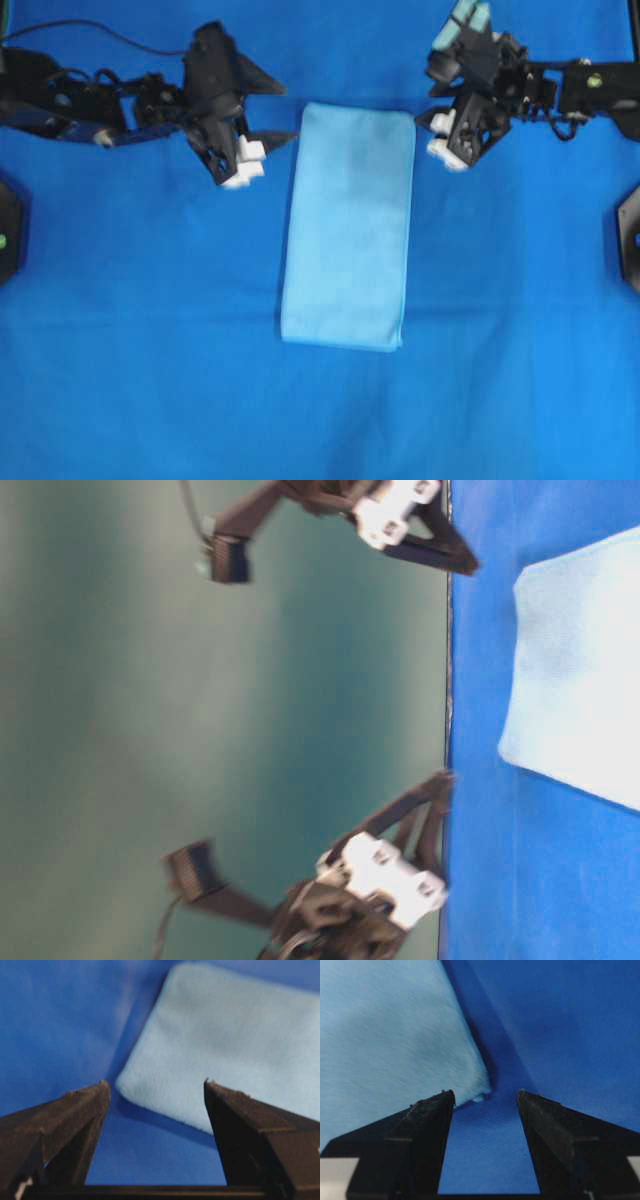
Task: Fold the light blue towel.
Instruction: 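Move both grippers to the strip's top corners and pinch them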
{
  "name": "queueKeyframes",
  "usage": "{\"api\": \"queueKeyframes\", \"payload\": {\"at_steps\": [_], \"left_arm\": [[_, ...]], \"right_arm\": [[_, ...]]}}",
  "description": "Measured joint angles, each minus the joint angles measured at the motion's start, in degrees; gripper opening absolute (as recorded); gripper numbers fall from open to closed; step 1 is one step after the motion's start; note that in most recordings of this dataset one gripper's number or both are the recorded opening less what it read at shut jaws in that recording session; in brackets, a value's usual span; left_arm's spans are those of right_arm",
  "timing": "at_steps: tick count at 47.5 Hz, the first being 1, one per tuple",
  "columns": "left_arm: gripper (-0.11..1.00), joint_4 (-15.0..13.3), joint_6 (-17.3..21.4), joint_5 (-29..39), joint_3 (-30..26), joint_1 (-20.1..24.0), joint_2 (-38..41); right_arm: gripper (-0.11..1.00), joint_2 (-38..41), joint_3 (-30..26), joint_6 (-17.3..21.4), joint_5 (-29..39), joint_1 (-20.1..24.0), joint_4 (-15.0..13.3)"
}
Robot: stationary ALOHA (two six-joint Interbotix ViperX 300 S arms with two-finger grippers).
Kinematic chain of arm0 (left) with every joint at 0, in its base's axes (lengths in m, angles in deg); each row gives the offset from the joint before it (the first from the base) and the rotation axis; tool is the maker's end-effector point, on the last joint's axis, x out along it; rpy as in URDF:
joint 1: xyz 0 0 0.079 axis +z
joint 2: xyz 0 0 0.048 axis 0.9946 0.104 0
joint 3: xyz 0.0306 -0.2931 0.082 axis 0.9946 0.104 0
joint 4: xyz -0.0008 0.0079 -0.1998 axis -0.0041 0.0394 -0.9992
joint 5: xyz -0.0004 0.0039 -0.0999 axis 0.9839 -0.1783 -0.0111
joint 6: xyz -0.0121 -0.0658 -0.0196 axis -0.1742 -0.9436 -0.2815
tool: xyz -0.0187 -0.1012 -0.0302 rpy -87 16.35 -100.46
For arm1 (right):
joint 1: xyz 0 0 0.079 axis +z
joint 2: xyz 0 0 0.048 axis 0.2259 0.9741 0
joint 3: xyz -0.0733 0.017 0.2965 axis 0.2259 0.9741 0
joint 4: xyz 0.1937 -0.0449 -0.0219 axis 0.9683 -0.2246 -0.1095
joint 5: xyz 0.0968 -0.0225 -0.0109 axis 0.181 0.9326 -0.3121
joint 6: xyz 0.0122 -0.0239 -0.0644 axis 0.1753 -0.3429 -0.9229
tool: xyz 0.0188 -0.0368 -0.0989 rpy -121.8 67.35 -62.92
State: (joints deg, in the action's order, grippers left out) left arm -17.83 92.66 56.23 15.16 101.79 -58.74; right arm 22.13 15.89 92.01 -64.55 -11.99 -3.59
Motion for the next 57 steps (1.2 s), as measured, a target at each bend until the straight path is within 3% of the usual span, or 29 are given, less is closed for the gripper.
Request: {"api": "queueKeyframes", "payload": {"at_steps": [13, 28, 33, 42, 57], "left_arm": [[0.73, 0.09, 0.00, -1.58, -5.10, 0.44, 10.37], [0.69, 0.09, -0.44, -2.29, -5.98, 2.72, 13.62], [0.51, 0.09, -0.62, -2.37, -5.98, 2.90, 14.15], [0.04, 0.18, 0.00, -2.55, -6.06, 2.90, 14.68], [0.04, 0.18, 2.20, -2.37, -6.15, 2.90, 14.50]], "right_arm": [[0.58, 6.59, -1.49, -0.18, -5.71, -0.44, -0.09], [0.58, 10.81, -3.08, -0.26, -6.59, -2.29, -0.09], [0.51, 11.25, -3.52, -0.35, -6.86, -2.37, -0.44], [0.04, 11.34, -3.69, -0.35, -6.86, -2.29, -1.58], [0.04, 11.25, -3.87, -0.18, -6.42, -2.20, -1.67]]}}
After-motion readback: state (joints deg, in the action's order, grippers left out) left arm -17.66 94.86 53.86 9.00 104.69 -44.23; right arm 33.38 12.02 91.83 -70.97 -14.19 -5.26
